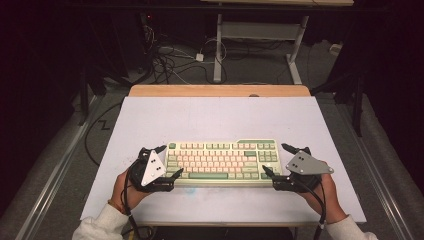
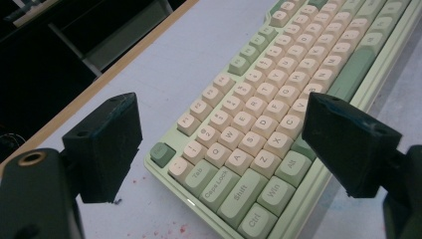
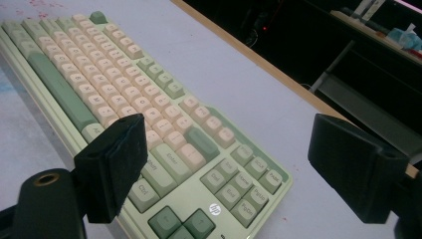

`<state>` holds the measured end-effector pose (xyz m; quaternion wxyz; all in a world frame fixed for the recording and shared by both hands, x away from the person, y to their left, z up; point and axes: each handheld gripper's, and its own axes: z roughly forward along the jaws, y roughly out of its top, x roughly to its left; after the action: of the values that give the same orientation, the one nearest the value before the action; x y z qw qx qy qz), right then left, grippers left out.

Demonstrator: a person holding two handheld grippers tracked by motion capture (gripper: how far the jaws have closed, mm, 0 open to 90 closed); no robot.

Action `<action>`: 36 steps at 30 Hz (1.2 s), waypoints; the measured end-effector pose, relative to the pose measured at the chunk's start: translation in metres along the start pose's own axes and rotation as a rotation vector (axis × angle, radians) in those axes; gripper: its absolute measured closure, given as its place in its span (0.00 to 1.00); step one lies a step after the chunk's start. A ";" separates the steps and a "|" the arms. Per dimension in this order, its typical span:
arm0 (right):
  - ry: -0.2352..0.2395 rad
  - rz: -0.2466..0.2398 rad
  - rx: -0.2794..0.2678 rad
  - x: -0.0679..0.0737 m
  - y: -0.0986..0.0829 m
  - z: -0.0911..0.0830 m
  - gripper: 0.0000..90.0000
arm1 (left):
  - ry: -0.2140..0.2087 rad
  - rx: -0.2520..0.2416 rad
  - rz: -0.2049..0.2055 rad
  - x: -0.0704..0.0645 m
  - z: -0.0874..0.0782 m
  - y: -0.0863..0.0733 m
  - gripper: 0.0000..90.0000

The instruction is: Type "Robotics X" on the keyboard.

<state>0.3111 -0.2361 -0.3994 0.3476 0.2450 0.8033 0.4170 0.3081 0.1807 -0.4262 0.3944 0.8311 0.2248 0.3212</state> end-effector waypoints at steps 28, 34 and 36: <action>-0.099 0.052 0.013 -0.021 -0.044 -0.026 0.19 | 0.032 0.030 -0.029 0.005 -0.010 -0.042 0.17; -0.154 0.083 0.004 -0.023 -0.057 -0.034 0.20 | 0.042 0.033 -0.052 0.003 -0.010 -0.051 0.17; -0.164 0.104 0.002 -0.023 -0.063 -0.036 0.20 | 0.044 0.032 -0.065 0.002 -0.010 -0.053 0.17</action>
<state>0.2918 -0.3029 -0.4293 0.3900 0.3201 0.7587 0.4122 0.2959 0.2181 -0.4627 0.3865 0.8222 0.2653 0.3227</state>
